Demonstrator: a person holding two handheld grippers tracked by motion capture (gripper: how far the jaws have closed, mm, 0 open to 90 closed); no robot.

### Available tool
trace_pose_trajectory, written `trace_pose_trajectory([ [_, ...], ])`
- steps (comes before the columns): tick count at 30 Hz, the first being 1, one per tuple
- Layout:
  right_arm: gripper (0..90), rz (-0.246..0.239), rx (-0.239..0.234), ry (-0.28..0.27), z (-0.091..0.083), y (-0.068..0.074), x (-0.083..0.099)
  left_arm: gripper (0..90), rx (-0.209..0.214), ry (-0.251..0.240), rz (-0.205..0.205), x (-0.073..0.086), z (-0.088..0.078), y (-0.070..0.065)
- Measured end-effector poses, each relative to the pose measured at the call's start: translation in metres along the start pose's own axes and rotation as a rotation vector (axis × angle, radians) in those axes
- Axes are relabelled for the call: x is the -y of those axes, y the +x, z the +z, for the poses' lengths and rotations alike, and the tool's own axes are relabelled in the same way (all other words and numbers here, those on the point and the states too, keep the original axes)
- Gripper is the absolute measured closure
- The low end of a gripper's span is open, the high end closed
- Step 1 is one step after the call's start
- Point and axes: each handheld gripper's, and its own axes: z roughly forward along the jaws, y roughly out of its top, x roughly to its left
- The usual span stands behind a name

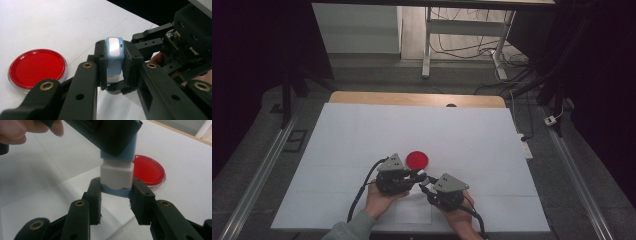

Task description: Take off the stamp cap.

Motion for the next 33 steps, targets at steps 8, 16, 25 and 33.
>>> trace_pose_trajectory([
  [8, 63.6, -0.017, 0.015, 0.005, -0.0001, 0.0012, -0.0005, 75.6, -0.002, -0.002, -0.005, 0.0002, 0.0000, 0.0000],
  [16, 64.1, -0.040, 0.024, 0.020, 0.0000, 0.0014, -0.0010, 75.7, -0.002, 0.001, -0.008, 0.0008, 0.0007, 0.0005],
  [25, 64.3, -0.051, 0.027, 0.019, -0.0005, 0.0018, -0.0012, 75.7, 0.002, -0.003, -0.013, 0.0009, 0.0000, 0.0010],
  [33, 64.4, -0.039, 0.034, 0.013, -0.0016, 0.0026, -0.0014, 75.8, 0.003, -0.012, -0.017, 0.0011, -0.0008, 0.0010],
])
